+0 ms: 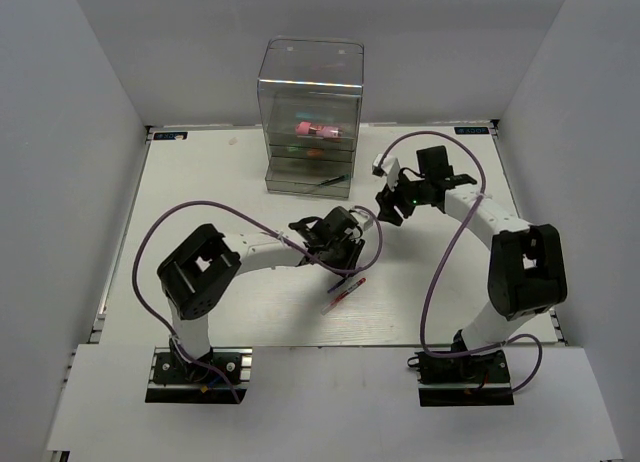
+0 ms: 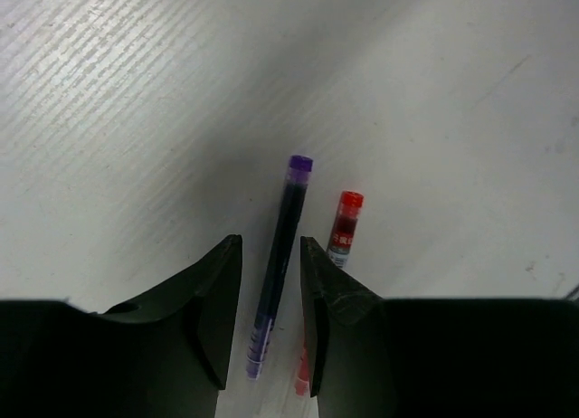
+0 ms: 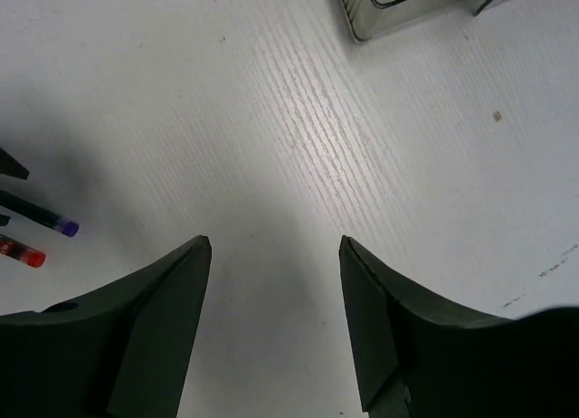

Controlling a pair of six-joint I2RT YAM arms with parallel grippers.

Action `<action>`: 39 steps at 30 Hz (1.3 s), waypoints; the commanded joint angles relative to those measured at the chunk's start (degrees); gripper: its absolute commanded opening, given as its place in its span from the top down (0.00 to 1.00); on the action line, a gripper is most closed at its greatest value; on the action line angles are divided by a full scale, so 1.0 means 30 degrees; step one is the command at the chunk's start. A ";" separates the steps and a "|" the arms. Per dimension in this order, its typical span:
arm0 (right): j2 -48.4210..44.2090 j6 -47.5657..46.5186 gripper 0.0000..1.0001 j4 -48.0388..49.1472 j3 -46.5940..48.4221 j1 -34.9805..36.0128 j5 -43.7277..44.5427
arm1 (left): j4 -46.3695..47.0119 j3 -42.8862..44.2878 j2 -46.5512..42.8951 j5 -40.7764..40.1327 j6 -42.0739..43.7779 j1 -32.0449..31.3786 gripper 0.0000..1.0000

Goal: Sort the stationery into containers
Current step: Grab a piece of stationery with the left arm, then place the stationery into the container

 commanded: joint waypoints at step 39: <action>-0.4055 -0.1815 1.00 0.0840 -0.5102 -0.0981 -0.1551 | 0.1397 0.5337 0.0430 -0.3686 -1.1234 0.5569 1.00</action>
